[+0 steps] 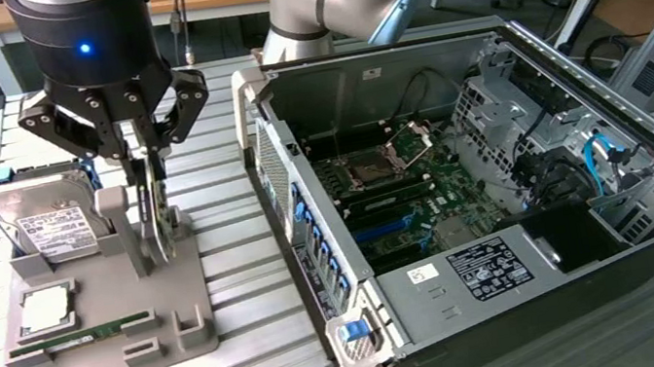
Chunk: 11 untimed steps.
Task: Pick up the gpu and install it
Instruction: 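Pick up the gpu and move the gpu toward the slot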
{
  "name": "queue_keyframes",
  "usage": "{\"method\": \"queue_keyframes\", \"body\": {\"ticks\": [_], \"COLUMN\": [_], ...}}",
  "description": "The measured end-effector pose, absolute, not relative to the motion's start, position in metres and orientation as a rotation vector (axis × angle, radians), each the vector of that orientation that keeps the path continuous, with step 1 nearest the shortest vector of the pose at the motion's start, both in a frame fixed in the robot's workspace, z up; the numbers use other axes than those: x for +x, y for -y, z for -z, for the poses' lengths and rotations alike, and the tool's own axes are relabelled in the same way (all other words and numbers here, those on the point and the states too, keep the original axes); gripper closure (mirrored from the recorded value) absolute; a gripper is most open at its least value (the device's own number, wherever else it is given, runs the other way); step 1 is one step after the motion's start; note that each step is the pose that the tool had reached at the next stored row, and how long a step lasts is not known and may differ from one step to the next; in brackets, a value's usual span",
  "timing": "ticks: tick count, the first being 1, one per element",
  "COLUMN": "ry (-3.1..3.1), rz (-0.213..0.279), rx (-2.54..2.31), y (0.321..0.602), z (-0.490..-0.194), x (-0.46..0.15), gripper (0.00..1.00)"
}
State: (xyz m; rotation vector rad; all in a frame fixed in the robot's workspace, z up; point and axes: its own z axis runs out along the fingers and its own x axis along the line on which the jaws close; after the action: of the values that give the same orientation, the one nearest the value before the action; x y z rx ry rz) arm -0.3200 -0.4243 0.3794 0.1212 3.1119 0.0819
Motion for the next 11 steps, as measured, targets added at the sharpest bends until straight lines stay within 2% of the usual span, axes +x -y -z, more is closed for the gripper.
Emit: {"method": "queue_keyframes", "body": {"ticks": [11], "ry": [-3.112], "rz": [-0.083], "rx": [0.121], "y": [0.4243], "z": [-0.3820], "x": [-0.3200], "gripper": [0.73]}}
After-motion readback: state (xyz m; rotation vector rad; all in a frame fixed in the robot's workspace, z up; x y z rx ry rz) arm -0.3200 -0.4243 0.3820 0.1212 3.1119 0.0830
